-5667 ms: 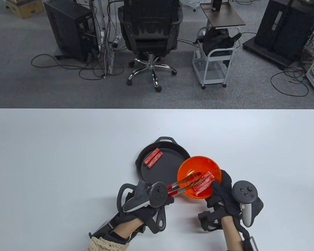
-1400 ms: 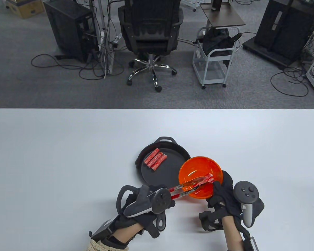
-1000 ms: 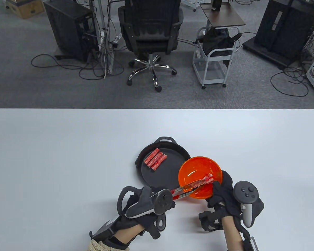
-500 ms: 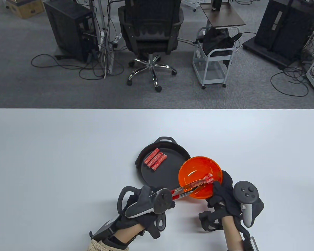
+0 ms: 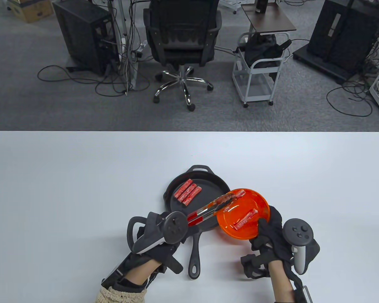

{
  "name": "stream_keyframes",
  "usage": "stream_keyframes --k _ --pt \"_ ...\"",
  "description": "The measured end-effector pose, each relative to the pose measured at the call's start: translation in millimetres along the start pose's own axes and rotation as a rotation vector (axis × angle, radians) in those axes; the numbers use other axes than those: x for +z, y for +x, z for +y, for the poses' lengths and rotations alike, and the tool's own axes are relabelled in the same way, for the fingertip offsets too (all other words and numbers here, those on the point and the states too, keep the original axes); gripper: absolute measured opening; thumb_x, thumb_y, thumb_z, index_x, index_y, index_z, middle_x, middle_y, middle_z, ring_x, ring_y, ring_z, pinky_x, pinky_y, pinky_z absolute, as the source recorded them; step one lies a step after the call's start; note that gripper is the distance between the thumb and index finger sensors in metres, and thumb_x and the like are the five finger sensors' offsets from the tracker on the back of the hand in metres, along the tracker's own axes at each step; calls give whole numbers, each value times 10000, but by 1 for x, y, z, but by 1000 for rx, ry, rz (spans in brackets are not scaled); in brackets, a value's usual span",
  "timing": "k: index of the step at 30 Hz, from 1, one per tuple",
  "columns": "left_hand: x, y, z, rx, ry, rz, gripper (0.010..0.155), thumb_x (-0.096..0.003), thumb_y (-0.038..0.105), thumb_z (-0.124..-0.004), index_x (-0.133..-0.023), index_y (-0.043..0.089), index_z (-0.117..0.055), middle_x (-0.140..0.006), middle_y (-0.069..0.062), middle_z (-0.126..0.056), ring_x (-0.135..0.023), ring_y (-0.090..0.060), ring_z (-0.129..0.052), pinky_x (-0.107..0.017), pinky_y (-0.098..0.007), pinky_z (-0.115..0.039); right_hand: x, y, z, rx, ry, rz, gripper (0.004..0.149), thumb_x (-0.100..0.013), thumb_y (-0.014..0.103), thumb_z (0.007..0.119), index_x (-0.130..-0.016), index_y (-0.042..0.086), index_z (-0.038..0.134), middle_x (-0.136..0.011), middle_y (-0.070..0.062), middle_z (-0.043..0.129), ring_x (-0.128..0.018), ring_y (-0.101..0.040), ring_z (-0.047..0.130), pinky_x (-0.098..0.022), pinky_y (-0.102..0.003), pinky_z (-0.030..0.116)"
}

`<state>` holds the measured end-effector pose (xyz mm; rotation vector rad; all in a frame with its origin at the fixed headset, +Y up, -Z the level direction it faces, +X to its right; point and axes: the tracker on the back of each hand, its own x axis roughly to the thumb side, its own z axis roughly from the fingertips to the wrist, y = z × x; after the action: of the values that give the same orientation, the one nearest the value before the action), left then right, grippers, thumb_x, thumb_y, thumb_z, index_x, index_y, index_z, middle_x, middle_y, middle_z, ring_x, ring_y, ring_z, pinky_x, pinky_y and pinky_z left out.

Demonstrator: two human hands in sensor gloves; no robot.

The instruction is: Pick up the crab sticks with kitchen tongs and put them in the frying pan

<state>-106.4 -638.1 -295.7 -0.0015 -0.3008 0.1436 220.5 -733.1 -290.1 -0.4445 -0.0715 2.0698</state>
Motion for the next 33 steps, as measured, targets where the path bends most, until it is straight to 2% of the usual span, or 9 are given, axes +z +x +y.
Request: stream_keyframes --k 5,9,18,33 --pt "-9 -26 -4 41 -15 93 708 -503 668 -815 -919 98 -878 -528 27 -1065 -221 -138 -1061 -243 -396 -919 0 0 0 0 0 0 607 -548 219 629 -1095 47 430 -943 -289 754 -247 -199 1023 -71 -126 952" --pt "-16 -39 -16 61 -61 141 708 -503 666 -815 -919 97 -877 -529 25 -1064 -222 -139 -1060 -243 -397 -919 0 0 0 0 0 0 606 -548 219 629 -1095 46 430 -942 -289 755 -247 -200 1023 -71 -126 952" --pt "-29 -54 -49 17 -169 224 709 -502 665 -816 -919 95 -878 -529 24 -1063 -224 -143 -1059 -244 -398 -918 0 0 0 0 0 0 607 -548 218 629 -1094 45 432 -943 -290 754 -245 -201 1023 -70 -126 952" --pt "-35 -60 -68 -26 -234 277 712 -504 666 -812 -922 93 -876 -532 24 -1061 -228 -143 -1059 -249 -399 -917 0 -1 -2 2 -4 8 607 -548 219 628 -1095 47 430 -944 -289 753 -247 -201 1023 -71 -127 952"
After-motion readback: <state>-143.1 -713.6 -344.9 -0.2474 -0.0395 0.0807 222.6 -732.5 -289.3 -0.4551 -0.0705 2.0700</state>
